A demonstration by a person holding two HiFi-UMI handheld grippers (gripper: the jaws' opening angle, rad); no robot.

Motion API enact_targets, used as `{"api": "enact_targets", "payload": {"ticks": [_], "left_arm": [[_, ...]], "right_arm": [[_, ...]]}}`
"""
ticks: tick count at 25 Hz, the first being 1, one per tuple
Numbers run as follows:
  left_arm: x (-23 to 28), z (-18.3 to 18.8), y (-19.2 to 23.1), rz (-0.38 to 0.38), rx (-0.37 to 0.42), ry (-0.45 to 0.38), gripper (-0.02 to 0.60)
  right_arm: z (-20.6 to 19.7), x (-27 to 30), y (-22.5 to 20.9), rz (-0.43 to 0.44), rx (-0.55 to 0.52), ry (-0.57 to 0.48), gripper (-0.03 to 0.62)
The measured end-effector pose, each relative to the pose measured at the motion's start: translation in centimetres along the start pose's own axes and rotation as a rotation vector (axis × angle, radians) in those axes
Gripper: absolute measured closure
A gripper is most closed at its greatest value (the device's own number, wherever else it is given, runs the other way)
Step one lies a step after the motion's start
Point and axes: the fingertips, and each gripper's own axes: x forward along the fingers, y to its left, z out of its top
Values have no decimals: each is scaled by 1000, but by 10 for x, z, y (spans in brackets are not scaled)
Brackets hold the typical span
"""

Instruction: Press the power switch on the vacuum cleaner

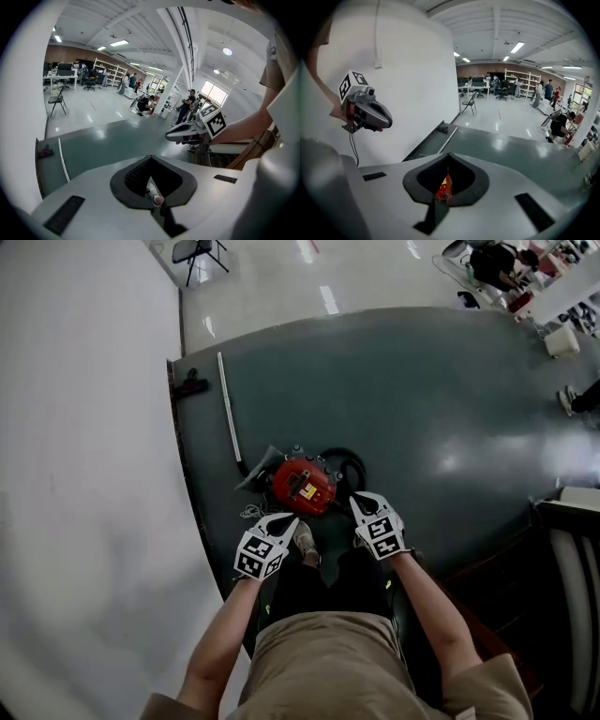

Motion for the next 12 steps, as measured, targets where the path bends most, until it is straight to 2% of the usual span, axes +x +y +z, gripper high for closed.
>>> {"api": "enact_targets", "payload": {"ticks": [7, 12], "left_arm": [[70, -52, 34, 33, -29, 91, 577], [104, -98, 68, 107, -60, 140, 577]], "right_arm": [[-68, 107, 12, 98, -13, 141, 582], [-137, 182, 39, 154, -134, 279, 582]]}}
